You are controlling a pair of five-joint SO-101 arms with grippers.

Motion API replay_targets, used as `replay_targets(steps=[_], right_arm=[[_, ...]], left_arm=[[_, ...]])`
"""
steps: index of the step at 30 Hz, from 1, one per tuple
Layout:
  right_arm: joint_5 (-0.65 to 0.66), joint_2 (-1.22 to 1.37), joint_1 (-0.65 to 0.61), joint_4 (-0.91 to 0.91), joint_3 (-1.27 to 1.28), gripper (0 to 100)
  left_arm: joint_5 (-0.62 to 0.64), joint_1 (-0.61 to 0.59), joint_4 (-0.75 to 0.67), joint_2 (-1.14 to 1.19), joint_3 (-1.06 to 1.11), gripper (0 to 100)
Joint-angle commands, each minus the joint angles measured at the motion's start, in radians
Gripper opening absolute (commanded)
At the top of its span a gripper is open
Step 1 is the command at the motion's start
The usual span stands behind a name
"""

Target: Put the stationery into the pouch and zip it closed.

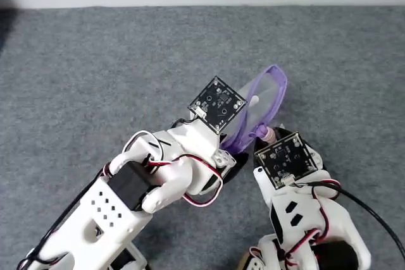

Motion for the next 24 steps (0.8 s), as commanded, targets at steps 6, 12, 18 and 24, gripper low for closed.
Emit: replay_targets(steps=[6, 12, 18, 24], right_arm=[[0.002, 0.005, 0.008, -0.124, -0.043, 0.8], [0.000, 0.008, 0.048, -0.220, -0.038, 0.8], [0.002, 0.087, 0.177, -0.378, 0.017, 0.8], [0.002, 0.242, 0.257, -0.530, 0.017, 0.7]], left_arm=[[-0.098, -0.005, -0.012, -0.009, -0.015, 1], [-0.104, -0.005, -0.012, -0.009, -0.015, 1], [-0.107, -0.005, -0.011, -0.009, -0.013, 1], [-0.107, -0.005, 0.028, -0.009, -0.013, 1]])
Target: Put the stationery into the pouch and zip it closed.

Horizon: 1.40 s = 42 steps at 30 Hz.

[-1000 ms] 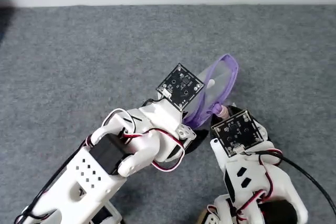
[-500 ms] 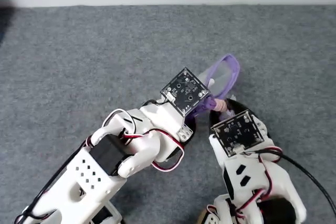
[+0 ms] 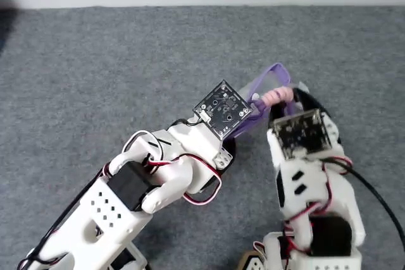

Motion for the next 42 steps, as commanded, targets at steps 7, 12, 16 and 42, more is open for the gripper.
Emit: replay_targets(steps=[7, 12, 16, 42], right_arm=[[0.002, 0.220, 0.156, -0.259, -0.018, 0.7], [0.006, 0.243, 0.176, -0.300, -0.020, 0.7], [0.006, 0.262, 0.203, -0.305, -0.014, 0.7], [0.031, 0.923, 0.318, -0.731, -0.227, 0.7]], left_arm=[[-0.011, -0.002, 0.052, -0.008, -0.010, 1], [-0.011, -0.002, 0.052, -0.008, -0.010, 1], [-0.011, -0.002, 0.052, -0.008, -0.012, 1], [-0.008, -0.002, 0.172, -0.161, -0.008, 1]])
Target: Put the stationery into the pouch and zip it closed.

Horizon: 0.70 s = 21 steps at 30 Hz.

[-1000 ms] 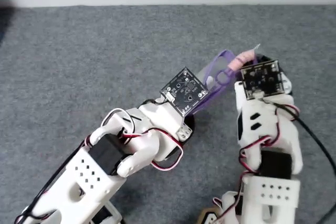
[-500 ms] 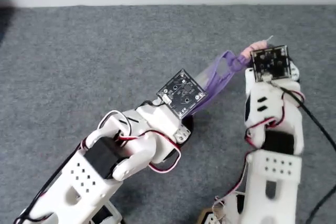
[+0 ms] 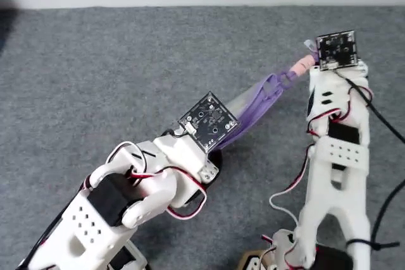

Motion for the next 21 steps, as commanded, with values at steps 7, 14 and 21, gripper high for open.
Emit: replay_targets(steps=[7, 14, 21], right_arm=[[0.008, -0.122, 0.027, 0.156, -0.072, 0.9], [0.000, -0.335, 0.028, 0.677, -0.071, 15.8], [-0.055, -0.512, -0.102, 0.909, -0.071, 21.6]], left_arm=[[-0.005, -0.005, 0.002, -0.034, -0.012, 1], [-0.005, -0.005, 0.002, -0.032, -0.012, 1], [-0.005, -0.005, 0.002, -0.032, -0.012, 1]])
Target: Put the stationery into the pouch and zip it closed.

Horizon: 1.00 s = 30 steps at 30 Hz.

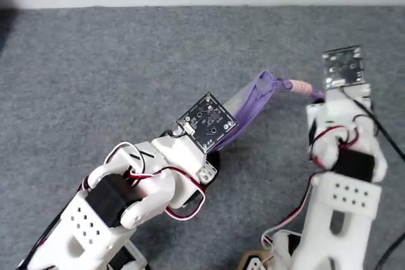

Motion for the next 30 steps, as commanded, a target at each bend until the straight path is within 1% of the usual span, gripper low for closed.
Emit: replay_targets(steps=[1, 5, 8, 11, 15, 21, 24, 30], right_arm=[[-0.021, -0.099, -0.102, 0.088, -0.054, 21.1], [-0.040, -0.148, -0.203, 0.107, -0.043, 18.4], [-0.060, -0.156, -0.252, 0.085, -0.014, 16.8], [-0.060, -0.156, -0.271, 0.027, 0.021, 16.6], [-0.058, -0.159, -0.255, 0.018, 0.055, 16.6], [-0.063, -0.165, -0.113, 0.031, 0.138, 16.9], [-0.064, -0.165, -0.110, 0.028, 0.138, 16.9], [-0.083, -0.211, -0.262, 0.028, 0.137, 16.8]], left_arm=[[-0.005, 0.000, 0.000, -0.029, -0.012, 1], [-0.005, 0.000, 0.000, -0.029, -0.012, 1], [-0.005, 0.000, 0.000, -0.029, -0.012, 1], [-0.005, 0.000, 0.002, -0.031, -0.012, 1], [-0.005, 0.000, 0.002, -0.032, -0.012, 1], [-0.005, 0.000, 0.002, -0.034, -0.012, 1], [-0.005, 0.000, 0.002, -0.032, -0.012, 1], [-0.006, 0.000, 0.003, -0.034, -0.013, 1]])
